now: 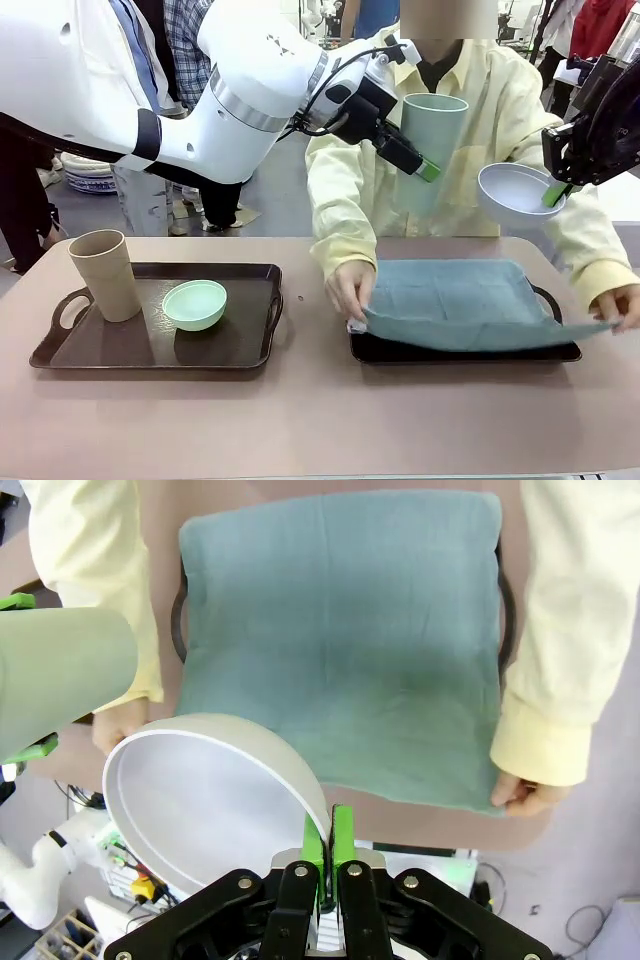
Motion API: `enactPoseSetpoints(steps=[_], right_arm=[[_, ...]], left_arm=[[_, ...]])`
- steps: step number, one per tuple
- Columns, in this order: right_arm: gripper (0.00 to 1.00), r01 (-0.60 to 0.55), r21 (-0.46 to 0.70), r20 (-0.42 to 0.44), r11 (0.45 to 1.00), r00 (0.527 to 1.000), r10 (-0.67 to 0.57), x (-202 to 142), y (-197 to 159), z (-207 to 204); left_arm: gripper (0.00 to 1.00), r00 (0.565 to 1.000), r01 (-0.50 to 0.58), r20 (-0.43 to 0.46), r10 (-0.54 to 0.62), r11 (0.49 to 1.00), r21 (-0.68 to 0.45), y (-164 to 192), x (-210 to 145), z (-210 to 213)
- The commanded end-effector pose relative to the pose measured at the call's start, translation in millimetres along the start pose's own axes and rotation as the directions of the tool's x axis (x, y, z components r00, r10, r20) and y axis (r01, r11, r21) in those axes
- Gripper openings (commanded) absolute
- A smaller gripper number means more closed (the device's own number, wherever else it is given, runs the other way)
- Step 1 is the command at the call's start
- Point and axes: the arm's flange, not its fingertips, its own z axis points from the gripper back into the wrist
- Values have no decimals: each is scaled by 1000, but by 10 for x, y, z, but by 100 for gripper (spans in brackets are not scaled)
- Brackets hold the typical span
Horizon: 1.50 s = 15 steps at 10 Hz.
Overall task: Set up a tray with a mat and arrange the tableware.
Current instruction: Place the Picnic Bowl and Reusable plastic cup back onto the Handle tray in front of the human's position.
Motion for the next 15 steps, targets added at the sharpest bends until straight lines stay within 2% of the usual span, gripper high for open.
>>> enactPoseSetpoints(steps=[1, 15], right_arm=[[0, -9, -1, 9, 1000, 1000, 9, -7, 5, -11], [0, -9, -1, 9, 1000, 1000, 9, -7, 5, -11]], left_arm=[[0, 1000, 18, 12, -18, 1000, 6, -3, -5, 18], [0, 1000, 18, 12, -18, 1000, 6, -3, -5, 18]])
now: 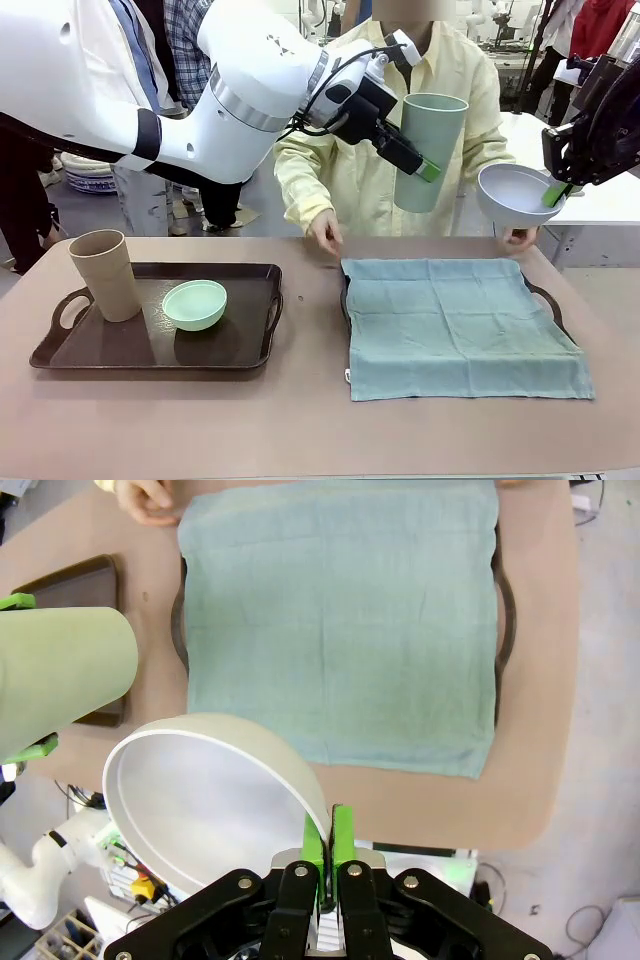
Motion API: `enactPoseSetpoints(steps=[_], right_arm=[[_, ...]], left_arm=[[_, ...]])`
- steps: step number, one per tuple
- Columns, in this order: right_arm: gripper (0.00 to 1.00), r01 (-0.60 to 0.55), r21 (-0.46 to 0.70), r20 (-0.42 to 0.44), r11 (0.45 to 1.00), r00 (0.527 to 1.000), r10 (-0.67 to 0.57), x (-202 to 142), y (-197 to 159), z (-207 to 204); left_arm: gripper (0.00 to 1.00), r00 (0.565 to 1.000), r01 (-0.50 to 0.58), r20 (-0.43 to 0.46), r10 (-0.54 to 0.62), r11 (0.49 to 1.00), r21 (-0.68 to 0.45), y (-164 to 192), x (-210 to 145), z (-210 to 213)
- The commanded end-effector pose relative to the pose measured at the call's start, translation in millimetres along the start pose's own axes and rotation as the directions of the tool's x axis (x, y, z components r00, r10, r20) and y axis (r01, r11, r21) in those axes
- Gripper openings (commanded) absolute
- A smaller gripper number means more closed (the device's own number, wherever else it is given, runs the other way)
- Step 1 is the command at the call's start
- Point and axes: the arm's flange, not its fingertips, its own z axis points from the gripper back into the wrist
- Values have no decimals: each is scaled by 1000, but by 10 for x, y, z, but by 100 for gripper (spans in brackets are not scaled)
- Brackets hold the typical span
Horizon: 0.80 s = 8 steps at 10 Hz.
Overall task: Set up a tray with a mat and arrange the tableware.
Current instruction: Place the Picnic Bowl and Reusable plastic cup back onto the Handle tray in front of the human's position.
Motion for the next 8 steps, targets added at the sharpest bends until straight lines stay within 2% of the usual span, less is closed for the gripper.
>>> enactPoseSetpoints(steps=[1, 4, 5, 8], right_arm=[[0, -9, -1, 9, 1000, 1000, 9, -7, 5, -11], [0, -9, -1, 9, 1000, 1000, 9, -7, 5, -11], [4, 0, 0, 0, 1000, 1000, 0, 0, 0, 0], [4, 20, -8, -38, 1000, 999, -20, 324, -130, -299]], left_arm=[[0, 1000, 18, 12, -18, 1000, 6, -3, -5, 18], [0, 1000, 18, 12, -18, 1000, 6, -3, -5, 18], [85, 1000, 0, 0, 0, 1000, 0, 0, 0, 0], [85, 994, -28, 104, 30, 999, -23, 87, -411, -94]])
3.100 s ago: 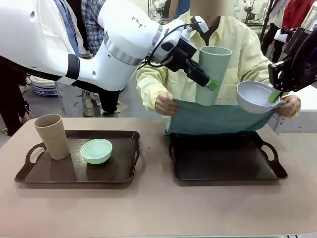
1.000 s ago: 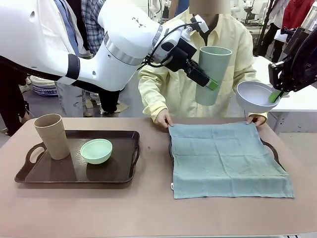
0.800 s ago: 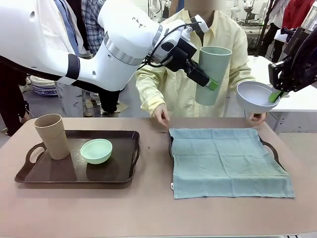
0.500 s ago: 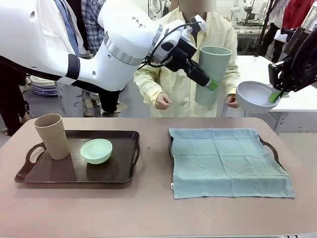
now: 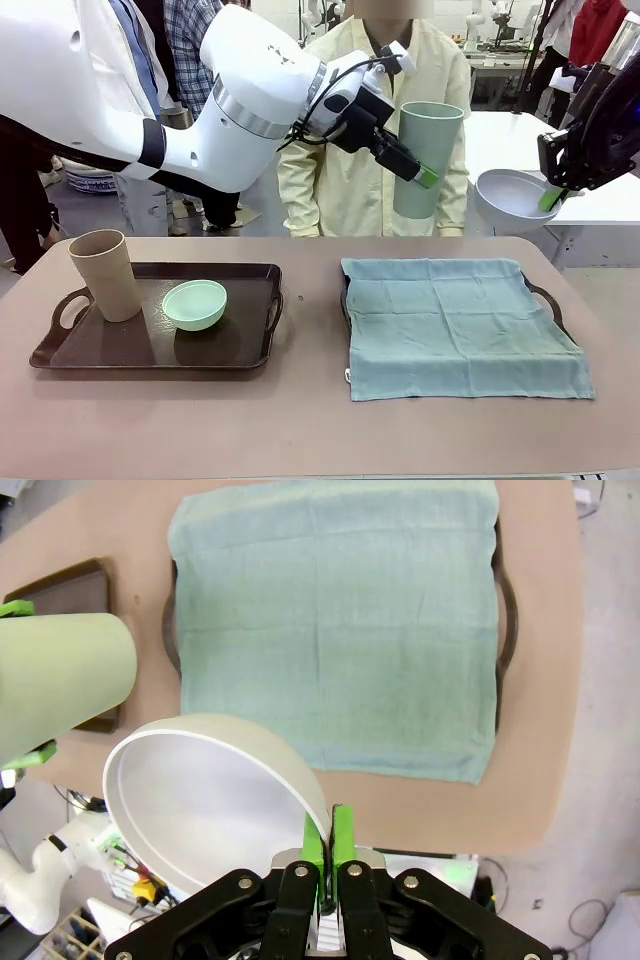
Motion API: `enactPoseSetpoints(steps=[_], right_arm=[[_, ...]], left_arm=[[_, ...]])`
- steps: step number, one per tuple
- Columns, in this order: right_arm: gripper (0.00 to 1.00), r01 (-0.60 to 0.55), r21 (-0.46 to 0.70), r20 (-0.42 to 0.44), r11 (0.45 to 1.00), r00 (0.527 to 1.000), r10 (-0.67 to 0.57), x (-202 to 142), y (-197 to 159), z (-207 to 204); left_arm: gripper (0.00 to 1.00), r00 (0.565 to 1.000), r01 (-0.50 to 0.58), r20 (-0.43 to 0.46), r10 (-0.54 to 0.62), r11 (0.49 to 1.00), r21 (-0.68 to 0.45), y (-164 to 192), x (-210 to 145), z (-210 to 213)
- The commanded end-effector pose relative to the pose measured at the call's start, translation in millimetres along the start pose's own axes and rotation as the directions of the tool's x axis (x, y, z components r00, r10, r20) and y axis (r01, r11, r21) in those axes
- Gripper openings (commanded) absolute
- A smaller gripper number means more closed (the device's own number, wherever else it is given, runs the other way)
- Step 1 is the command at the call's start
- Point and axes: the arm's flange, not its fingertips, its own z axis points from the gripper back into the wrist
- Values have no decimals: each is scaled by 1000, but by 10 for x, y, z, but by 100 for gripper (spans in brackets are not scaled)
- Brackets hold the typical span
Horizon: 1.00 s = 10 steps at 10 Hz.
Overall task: Set up a tray with a mat and arrange the tableware.
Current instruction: Place the Picnic Bowl and Reusable plastic cup back onto the Handle tray in front of the human's position.
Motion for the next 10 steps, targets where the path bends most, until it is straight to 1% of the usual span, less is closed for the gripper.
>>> enactPoseSetpoints(steps=[1, 2, 3, 6, 8, 10], right_arm=[[4, 5, -9, -29, 1000, 1000, -6, 277, -114, -239], [4, 9, -14, -49, 1000, 999, -9, 403, -180, -426], [4, 17, -23, -70, 1000, 997, -18, 494, -231, -613], [4, 30, -45, -108, 999, 994, -35, 683, -343, -1033], [4, 45, -52, -128, 998, 990, -52, 788, -410, -1253], [4, 53, -58, -150, 997, 987, -61, 844, -440, -1448]], left_arm=[[85, 997, -2, 84, 3, 1000, -13, -12, -357, -13], [85, 992, 9, 124, -5, 1000, -27, 14, -525, -38], [85, 990, 17, 138, -8, 998, -65, 9, -677, -112], [85, 995, 48, 97, -31, 982, -184, 70, -1097, -357], [85, 996, 61, 76, -43, 968, -242, 124, -1294, -488], [85, 996, 77, 59, -65, 970, -231, 169, -1419, -587]])
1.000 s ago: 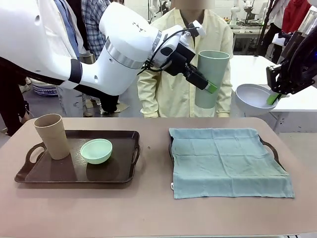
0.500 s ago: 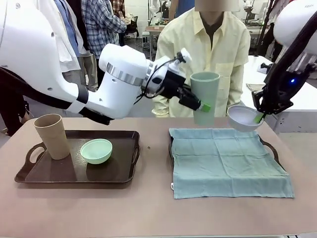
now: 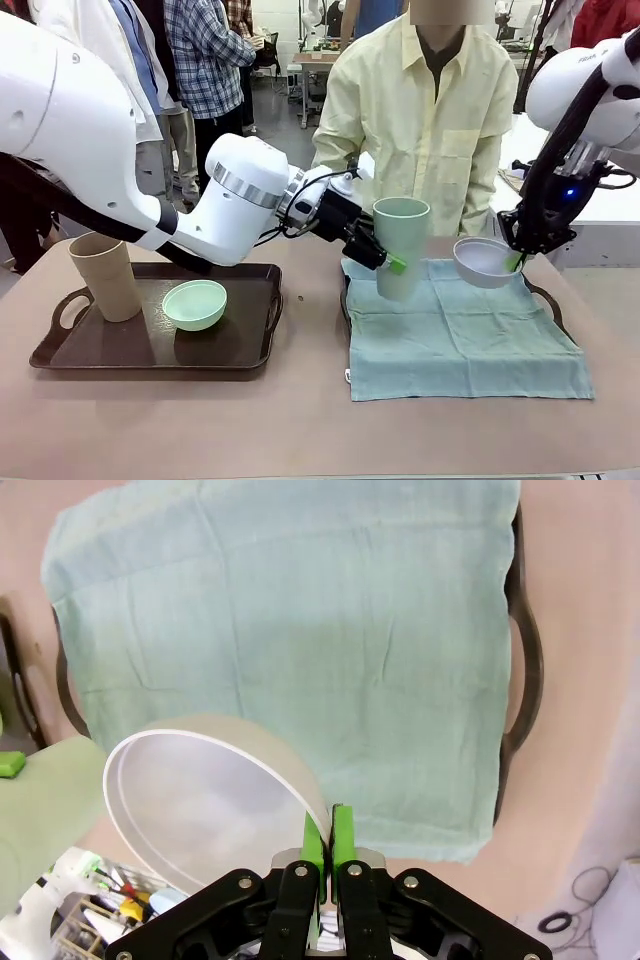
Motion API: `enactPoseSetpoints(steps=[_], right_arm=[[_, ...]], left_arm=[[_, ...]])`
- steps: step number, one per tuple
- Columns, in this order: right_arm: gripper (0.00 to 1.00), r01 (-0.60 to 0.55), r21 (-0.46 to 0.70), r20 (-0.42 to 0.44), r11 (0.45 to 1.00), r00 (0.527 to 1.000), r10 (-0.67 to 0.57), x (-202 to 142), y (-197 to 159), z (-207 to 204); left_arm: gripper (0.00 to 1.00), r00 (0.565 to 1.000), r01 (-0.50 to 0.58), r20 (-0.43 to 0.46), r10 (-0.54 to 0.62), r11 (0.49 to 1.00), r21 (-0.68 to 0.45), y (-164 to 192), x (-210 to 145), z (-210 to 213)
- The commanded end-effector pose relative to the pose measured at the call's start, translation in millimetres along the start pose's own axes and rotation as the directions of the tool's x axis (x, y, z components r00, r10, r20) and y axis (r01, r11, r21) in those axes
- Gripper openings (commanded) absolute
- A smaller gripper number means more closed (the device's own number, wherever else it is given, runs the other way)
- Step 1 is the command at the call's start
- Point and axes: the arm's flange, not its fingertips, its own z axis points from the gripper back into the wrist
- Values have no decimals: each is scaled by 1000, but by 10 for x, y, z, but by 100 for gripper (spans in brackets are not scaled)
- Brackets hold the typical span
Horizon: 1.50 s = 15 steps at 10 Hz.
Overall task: Set up a tray with a mat and arrange the tableware.
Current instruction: Place the Picnic Bowl and Reusable plastic cup back onto the Handle tray in front of the human's position.
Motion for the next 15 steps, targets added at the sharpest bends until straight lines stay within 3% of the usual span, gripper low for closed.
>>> enactPoseSetpoints(steps=[1, 2, 3, 6, 11, 15], right_arm=[[4, -1, -5, -4, 1000, 1000, 1, 87, -13, -47], [4, 13, -7, -17, 1000, 1000, -13, 20, 3, 93], [4, 3, -1, -9, 1000, 1000, -3, 30, -13, -65], [4, 4, 0, -13, 1000, 1000, -4, 32, -10, -58], [4, 6, -37, -111, 999, 994, -10, 354, -105, -568], [4, -5, -48, -85, 999, 996, 1, 430, -124, -756]], left_arm=[[85, 999, 51, -20, -50, 999, 18, 49, 17, -29], [85, 999, 39, -34, -37, 998, 58, 87, 129, 4], [85, 1000, 7, -11, -7, 1000, 1, 23, -39, -13], [85, 1000, 17, -20, -17, 1000, 15, 51, -14, -15], [85, 991, 128, -38, -127, 990, 52, 300, -263, -356], [85, 981, 194, -23, -194, 981, 18, 303, -370, -541]])
